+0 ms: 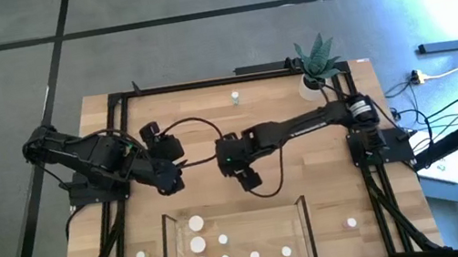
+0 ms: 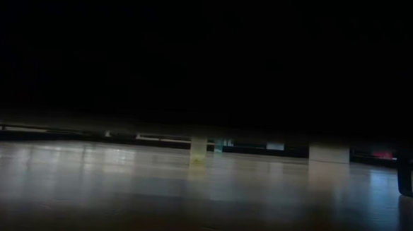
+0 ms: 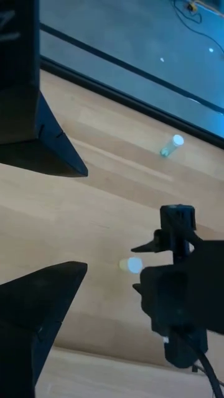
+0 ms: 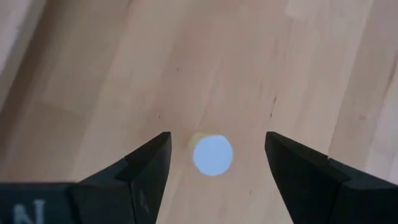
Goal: Pick and place medicine bottles onto shelf by color
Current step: Put the top yellow pill bottle on the shelf aligned with the other yellow pill bottle
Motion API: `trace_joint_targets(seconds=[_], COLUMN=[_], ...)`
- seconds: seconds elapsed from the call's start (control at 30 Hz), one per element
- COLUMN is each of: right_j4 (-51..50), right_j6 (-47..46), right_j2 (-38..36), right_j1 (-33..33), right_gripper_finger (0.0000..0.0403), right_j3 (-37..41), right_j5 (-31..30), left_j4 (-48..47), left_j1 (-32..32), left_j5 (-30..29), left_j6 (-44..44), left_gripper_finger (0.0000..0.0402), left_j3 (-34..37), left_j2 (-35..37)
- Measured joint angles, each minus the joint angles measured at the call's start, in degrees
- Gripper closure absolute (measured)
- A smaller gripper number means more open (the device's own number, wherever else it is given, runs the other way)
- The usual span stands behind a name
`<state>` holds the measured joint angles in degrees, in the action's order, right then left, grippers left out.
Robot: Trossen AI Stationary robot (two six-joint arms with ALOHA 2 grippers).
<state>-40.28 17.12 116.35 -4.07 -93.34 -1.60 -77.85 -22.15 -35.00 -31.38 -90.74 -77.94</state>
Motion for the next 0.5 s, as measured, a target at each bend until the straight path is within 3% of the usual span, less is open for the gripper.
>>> trace_joint_targets(seconds=[0.2, 0.5], right_j4=[-0.01, 0.82], right_j6=[0.01, 2.06], right_j2=[2.49, 6.16], right_j1=[1.47, 1.72], right_gripper_finger=[0.0141, 0.0142], right_j3=[0.00, 0.00], right_j5=[4.07, 4.08], left_j4=[-0.17, -0.19], left_j1=[0.00, 0.00], left_j5=[-0.02, -0.07], left_j6=[-0.04, -0.04], left_gripper_finger=[0.0173, 0.0173], left_j3=[0.00, 0.00], left_j2=[-0.01, -0.01])
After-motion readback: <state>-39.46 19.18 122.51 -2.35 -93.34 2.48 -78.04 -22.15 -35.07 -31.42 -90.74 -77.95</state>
